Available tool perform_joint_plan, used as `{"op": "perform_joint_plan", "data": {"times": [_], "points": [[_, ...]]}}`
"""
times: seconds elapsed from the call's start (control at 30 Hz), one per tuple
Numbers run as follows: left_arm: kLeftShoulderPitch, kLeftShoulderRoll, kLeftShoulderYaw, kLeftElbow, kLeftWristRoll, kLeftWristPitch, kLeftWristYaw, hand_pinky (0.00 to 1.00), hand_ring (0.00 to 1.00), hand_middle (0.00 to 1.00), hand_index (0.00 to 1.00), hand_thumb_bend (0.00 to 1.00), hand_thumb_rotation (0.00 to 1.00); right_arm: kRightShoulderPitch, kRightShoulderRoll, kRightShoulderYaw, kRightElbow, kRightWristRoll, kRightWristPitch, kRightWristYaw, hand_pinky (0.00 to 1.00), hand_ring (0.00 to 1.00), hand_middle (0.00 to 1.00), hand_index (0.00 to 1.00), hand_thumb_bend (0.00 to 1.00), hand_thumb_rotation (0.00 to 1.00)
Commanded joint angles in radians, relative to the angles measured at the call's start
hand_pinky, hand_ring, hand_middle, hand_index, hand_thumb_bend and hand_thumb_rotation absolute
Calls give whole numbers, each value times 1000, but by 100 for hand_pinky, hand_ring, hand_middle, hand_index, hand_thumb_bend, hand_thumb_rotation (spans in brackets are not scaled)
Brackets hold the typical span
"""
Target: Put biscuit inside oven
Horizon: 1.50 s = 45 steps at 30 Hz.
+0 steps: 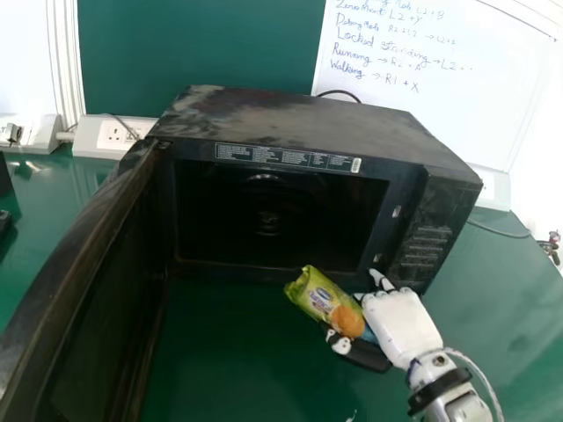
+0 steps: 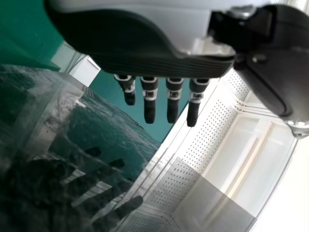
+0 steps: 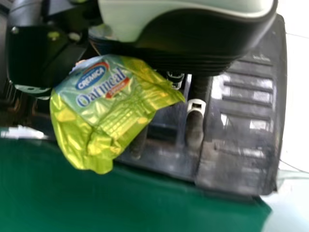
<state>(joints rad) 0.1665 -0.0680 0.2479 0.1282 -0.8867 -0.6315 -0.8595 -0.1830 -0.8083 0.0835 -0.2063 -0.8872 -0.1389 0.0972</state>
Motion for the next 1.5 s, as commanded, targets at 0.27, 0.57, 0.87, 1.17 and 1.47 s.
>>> {"op": "perform_joint_plan", "data": {"times": [0.27,0.57,0.87,1.17,1.47], "points": [[10,-97,-34,13,-4,18,-11,87,92,95,91,92,65,-101,91,64,35,-37,8,22,19,29,40,51,52,0],[15,-100,-43,7,12,11,8,87,91,94,91,92,66,-179,152,100,88,-49,18,22,20,30,40,51,53,0],[20,-99,-48,10,13,1,-2,88,92,95,92,92,67,-260,190,124,162,-46,35,33,23,32,40,52,52,0],[24,-101,-58,7,8,3,-4,87,92,95,92,92,67,-341,224,153,264,-58,38,-11,22,32,40,52,52,0],[22,-102,-61,9,-4,5,-16,88,92,96,93,91,67,-462,265,195,397,-67,46,-41,20,30,40,51,53,0]]}}
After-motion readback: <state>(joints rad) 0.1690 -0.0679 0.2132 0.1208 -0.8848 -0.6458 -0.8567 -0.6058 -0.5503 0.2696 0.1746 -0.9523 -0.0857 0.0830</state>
